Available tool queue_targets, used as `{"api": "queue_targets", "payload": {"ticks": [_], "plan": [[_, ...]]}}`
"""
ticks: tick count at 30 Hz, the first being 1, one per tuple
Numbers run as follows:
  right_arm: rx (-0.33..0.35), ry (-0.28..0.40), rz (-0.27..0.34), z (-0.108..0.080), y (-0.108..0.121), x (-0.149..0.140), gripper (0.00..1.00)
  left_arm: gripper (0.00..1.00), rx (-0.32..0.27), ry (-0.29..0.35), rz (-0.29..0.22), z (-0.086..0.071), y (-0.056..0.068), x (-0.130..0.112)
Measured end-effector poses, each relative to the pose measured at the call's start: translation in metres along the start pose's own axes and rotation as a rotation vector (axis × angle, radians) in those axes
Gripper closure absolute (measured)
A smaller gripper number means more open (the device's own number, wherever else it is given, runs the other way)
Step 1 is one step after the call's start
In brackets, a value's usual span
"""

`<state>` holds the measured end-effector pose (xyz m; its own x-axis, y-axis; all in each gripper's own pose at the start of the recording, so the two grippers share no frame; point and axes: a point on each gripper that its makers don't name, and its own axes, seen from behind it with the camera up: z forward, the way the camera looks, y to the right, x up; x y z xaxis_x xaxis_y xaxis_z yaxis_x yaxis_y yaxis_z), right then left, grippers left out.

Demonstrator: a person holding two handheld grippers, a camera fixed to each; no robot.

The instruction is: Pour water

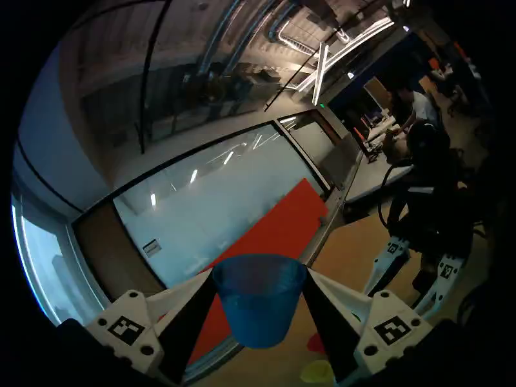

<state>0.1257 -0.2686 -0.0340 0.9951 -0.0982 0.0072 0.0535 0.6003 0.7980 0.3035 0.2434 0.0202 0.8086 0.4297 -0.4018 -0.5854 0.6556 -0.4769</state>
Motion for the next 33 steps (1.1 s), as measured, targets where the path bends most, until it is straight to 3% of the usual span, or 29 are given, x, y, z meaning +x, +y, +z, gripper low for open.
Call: {"api": "queue_targets", "payload": {"ticks": [12,18,24,33], "plan": [[-0.005,0.002,-0.002,0.000,-0.001,0.003,0.08,0.12,-0.006,-0.002,-0.321,-0.002,-0.012,-0.006],[-0.006,0.004,-0.001,0.001,-0.001,0.003,0.08,0.12,-0.021,0.000,-0.442,0.000,-0.012,-0.008],[-0.007,0.003,0.000,0.002,-0.001,0.002,0.08,0.12,-0.029,-0.005,-0.509,0.002,-0.012,-0.017],[-0.014,-0.004,0.008,0.002,0.003,-0.003,0.08,0.12,-0.011,-0.020,-0.507,-0.002,-0.012,-0.038]]}}
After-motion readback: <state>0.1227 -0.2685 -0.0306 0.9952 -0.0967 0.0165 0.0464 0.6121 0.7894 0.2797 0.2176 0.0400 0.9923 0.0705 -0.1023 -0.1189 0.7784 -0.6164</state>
